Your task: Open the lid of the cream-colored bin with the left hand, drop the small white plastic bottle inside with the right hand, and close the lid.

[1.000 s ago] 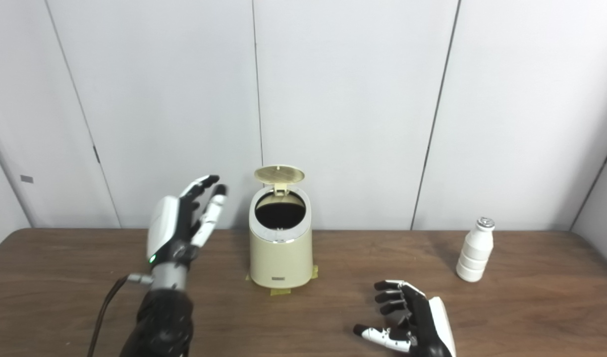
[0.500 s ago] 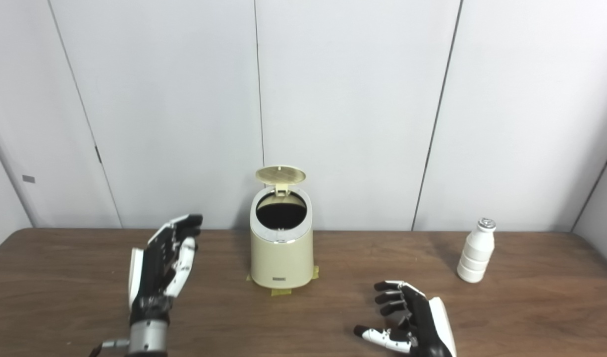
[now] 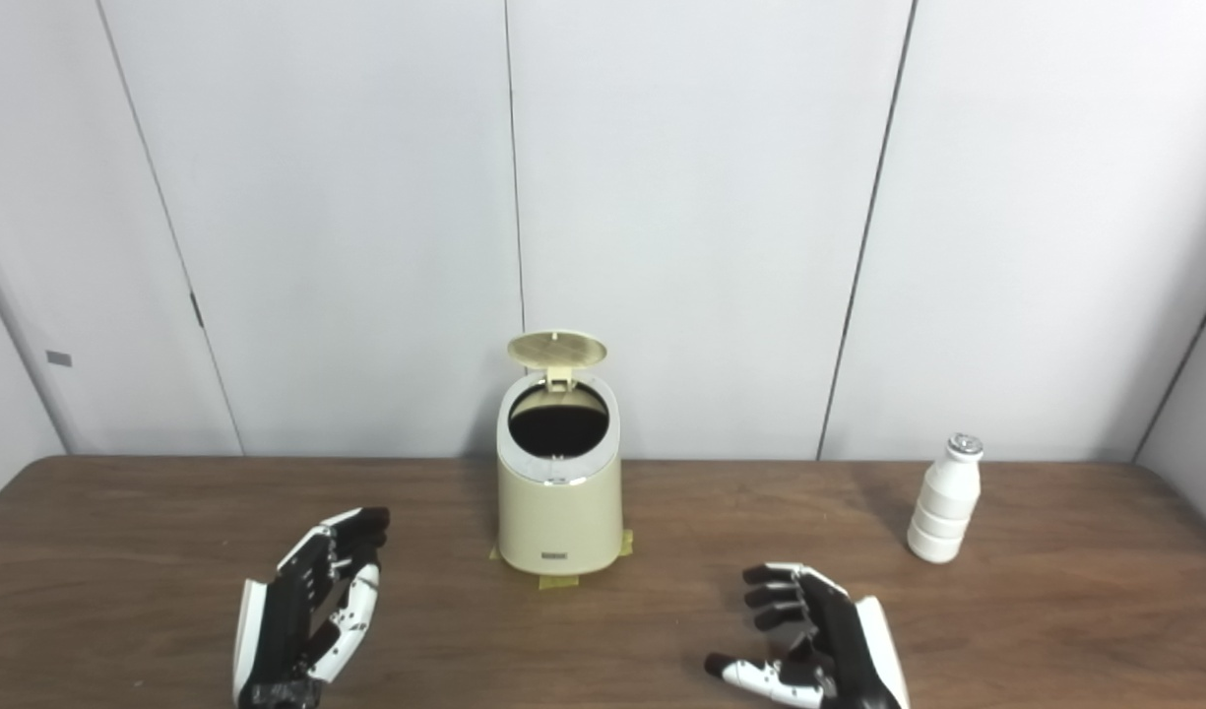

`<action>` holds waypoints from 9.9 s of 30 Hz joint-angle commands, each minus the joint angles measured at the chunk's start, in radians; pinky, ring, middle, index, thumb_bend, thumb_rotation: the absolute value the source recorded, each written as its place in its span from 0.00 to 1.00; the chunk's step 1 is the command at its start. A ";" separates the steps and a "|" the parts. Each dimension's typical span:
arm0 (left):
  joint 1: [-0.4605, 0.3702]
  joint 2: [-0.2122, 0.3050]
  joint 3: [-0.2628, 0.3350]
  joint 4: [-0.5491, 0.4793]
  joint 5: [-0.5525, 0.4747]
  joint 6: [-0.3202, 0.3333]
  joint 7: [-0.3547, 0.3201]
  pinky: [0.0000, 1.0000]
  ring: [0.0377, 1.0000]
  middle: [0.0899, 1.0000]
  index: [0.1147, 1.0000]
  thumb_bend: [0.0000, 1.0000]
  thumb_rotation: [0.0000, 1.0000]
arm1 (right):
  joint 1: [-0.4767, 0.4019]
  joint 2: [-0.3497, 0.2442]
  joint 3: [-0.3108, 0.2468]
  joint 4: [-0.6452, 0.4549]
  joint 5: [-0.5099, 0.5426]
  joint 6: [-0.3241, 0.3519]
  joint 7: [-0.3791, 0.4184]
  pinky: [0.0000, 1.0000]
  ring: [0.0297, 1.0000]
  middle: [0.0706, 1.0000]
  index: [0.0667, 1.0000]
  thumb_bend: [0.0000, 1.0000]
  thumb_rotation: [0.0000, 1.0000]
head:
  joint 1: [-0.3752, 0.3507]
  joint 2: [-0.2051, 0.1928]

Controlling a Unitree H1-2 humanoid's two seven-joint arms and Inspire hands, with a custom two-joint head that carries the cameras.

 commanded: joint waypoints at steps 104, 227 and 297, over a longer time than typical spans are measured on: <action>0.019 0.101 0.103 0.037 -0.142 -0.041 -0.104 0.60 0.68 0.67 0.64 0.12 0.41 | -0.398 -0.140 -0.235 0.252 -0.070 0.224 -0.230 0.69 0.84 0.90 0.90 0.87 0.33 | -0.302 0.075; 0.061 0.088 0.086 -0.033 -0.081 -0.002 -0.113 0.61 0.67 0.66 0.62 0.11 0.40 | -0.462 -0.190 -0.047 0.398 -0.025 -0.020 -0.235 0.36 0.40 0.42 0.49 0.52 0.00 | -0.235 0.096; 0.044 0.003 -0.023 0.064 0.043 -0.050 0.014 0.62 0.68 0.67 0.63 0.11 0.33 | -0.601 0.037 0.091 0.226 -0.085 -0.206 -0.024 0.33 0.39 0.45 0.52 0.51 0.00 | 0.002 -0.028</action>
